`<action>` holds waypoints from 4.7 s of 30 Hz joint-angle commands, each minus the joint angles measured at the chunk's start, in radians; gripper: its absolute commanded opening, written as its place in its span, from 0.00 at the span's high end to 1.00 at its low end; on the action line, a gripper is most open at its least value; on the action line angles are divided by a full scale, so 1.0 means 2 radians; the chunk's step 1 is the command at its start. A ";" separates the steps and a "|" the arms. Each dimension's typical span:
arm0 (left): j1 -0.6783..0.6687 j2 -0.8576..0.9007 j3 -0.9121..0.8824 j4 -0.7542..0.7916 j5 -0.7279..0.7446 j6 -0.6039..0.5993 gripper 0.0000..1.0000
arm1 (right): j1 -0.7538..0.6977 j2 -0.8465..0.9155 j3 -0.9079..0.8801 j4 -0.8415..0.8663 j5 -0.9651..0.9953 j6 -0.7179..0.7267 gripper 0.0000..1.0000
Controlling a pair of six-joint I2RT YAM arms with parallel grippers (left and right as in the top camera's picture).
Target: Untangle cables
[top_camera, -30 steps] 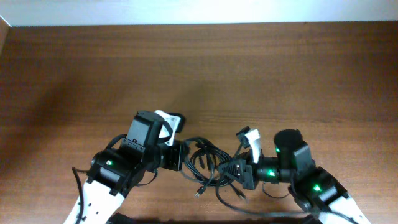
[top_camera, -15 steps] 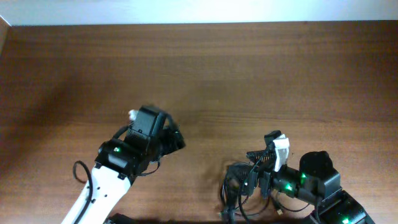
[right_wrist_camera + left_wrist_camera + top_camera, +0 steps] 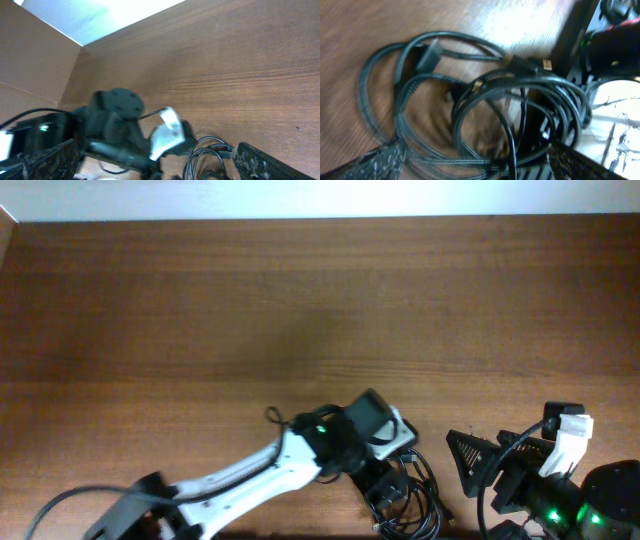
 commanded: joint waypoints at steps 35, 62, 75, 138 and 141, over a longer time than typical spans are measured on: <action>0.203 -0.340 0.053 -0.042 -0.084 -0.188 1.00 | -0.001 0.202 -0.146 0.274 -0.257 0.019 0.96; 0.354 -0.289 0.053 -0.190 -0.213 -0.213 0.79 | -0.031 0.002 -0.146 -0.019 0.051 0.098 0.70; 0.351 -0.069 0.053 -0.207 -0.079 -0.213 0.51 | -0.030 0.002 -0.146 -0.027 0.039 0.098 0.27; 0.294 -0.431 0.130 -0.126 -0.318 -0.184 1.00 | 0.122 0.501 -0.242 0.688 -0.303 0.032 0.01; 0.294 -0.431 0.130 -0.127 -0.318 -0.191 1.00 | 0.170 0.570 -0.241 0.886 -0.200 0.031 0.01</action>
